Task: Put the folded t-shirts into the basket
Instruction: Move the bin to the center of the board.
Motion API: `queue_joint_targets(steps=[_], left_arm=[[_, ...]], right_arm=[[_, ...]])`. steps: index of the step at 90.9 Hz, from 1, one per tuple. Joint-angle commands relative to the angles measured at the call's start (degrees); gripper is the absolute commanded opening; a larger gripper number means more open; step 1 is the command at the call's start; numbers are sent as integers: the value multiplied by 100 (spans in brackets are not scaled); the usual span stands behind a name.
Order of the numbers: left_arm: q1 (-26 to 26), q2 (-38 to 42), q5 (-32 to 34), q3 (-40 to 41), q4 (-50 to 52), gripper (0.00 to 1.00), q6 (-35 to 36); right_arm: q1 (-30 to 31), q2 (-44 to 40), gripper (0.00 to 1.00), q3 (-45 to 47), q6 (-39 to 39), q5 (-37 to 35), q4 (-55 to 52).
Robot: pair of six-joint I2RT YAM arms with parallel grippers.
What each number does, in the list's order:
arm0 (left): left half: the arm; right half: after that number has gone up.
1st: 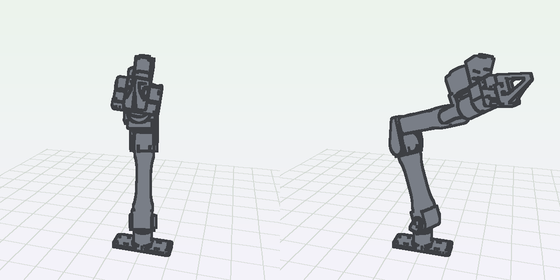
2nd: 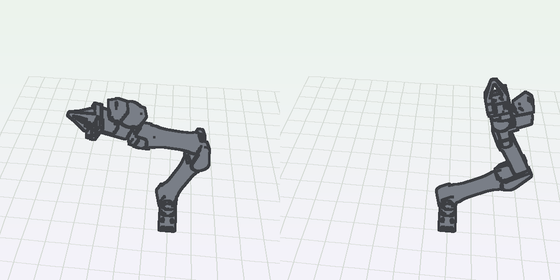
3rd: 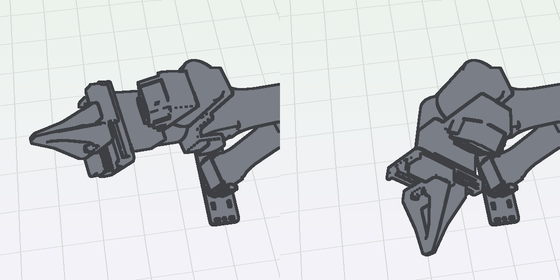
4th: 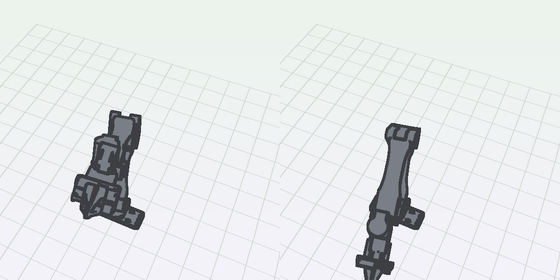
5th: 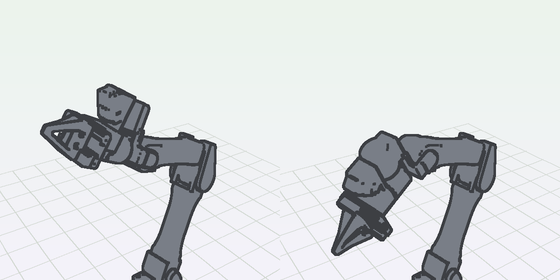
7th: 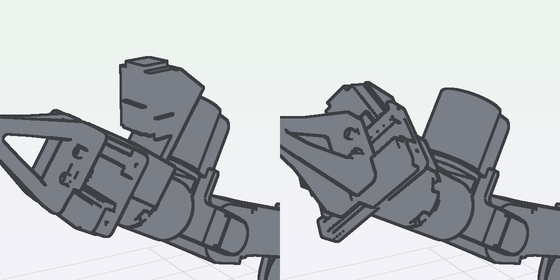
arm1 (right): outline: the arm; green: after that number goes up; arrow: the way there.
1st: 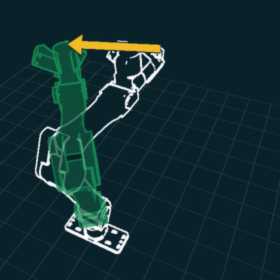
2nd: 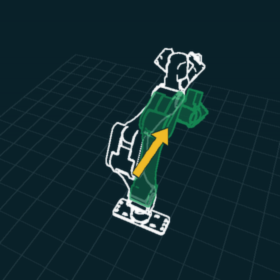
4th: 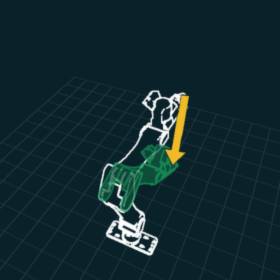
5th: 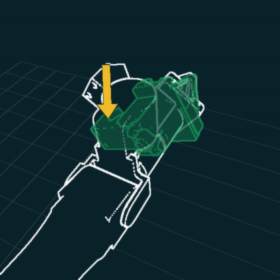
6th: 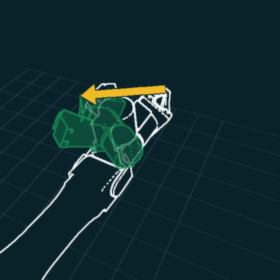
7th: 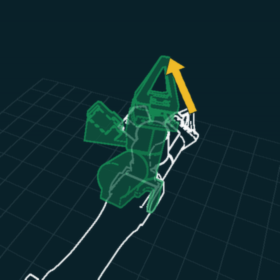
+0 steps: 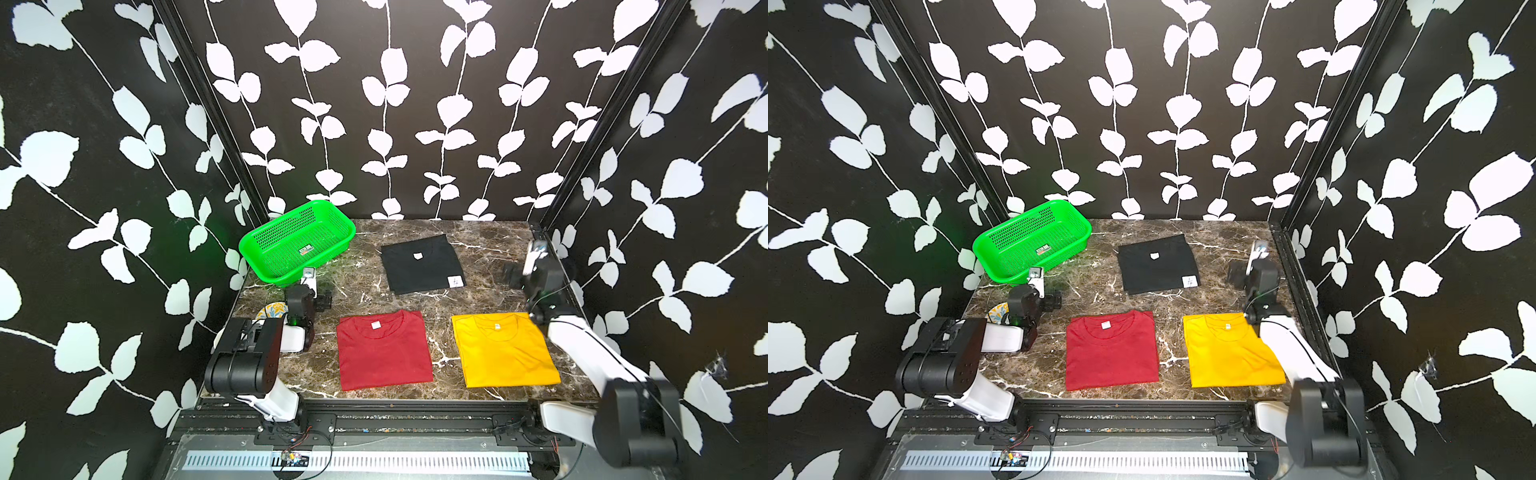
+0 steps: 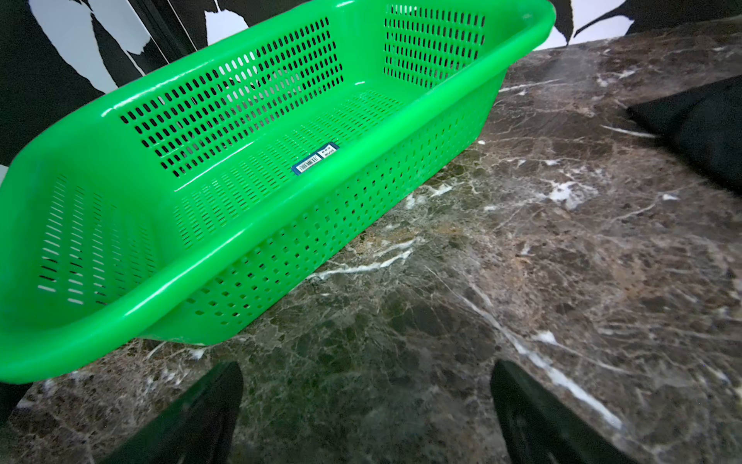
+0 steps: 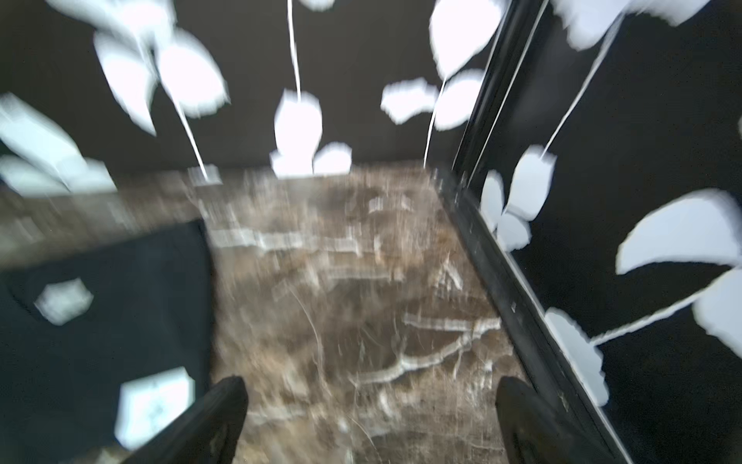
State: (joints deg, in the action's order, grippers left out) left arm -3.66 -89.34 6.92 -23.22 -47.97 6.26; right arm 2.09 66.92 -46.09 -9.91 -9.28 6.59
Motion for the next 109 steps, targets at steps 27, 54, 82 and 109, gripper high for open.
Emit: queue_joint_targets(steps=[27, 54, 82, 109], left_arm=[[5, 1962, -183, -2245, 5368, 98, -2152], [138, 1865, -1934, -2523, 6452, 99, -3175], [-205, 1359, -1302, -3419, 6706, 98, -2803], [-451, -717, -1044, -5426, 6836, 98, -1876]], right_arm=[[219, -729, 99, -577, -3702, 2273, -2487], [2813, 188, 99, -1308, -1733, 2344, -2632], [4483, 865, 99, -838, -923, 2030, -1468], [4529, 1581, 98, -902, -1092, 1135, -1633]])
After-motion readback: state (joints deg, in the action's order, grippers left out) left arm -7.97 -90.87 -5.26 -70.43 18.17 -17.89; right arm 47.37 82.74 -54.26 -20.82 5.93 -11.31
